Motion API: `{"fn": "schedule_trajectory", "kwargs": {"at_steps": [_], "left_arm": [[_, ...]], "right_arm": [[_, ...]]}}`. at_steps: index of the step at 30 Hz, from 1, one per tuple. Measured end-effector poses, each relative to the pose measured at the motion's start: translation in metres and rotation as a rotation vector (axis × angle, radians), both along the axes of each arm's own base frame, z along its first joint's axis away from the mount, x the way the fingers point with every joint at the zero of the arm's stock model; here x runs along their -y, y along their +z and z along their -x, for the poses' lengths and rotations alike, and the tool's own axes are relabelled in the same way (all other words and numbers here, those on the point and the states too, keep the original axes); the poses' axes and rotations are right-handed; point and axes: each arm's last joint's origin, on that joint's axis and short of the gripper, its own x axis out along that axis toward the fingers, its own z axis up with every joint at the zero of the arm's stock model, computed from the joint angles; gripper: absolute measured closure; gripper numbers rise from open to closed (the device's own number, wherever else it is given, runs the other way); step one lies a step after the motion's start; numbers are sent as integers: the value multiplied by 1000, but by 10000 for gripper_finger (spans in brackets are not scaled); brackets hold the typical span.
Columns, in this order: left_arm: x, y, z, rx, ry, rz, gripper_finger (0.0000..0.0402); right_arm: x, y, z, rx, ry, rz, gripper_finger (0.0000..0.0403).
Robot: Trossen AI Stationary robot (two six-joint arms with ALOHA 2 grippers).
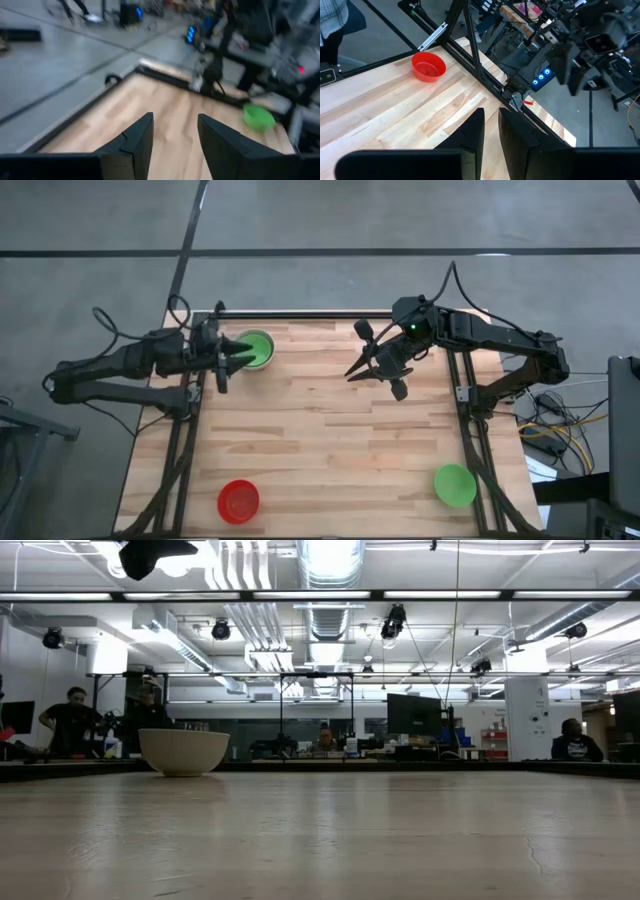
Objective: Nest bowls inside each other
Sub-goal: Stack the red bowl on the stacked green bowl
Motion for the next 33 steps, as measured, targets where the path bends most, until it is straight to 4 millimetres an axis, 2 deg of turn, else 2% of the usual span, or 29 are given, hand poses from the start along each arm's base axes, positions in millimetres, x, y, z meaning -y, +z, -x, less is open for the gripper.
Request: {"fn": "schedule_trajectory", "kwargs": {"at_steps": [7,15,22,29,33], "left_arm": [[5,-7,26,-121,-83,68,243],[11,-10,50,-297,-147,280,243],[16,-8,51,-313,-313,343,243],[20,-17,55,-446,-404,456,243],[22,-18,57,-466,-466,497,243]], "right_arm": [[0,0,0,0,0,0,351],[0,0,0,-1,0,0,351],[0,0,0,0,0,0,351],[0,0,0,1,0,0,351],[0,0,0,0,0,0,351]]}}
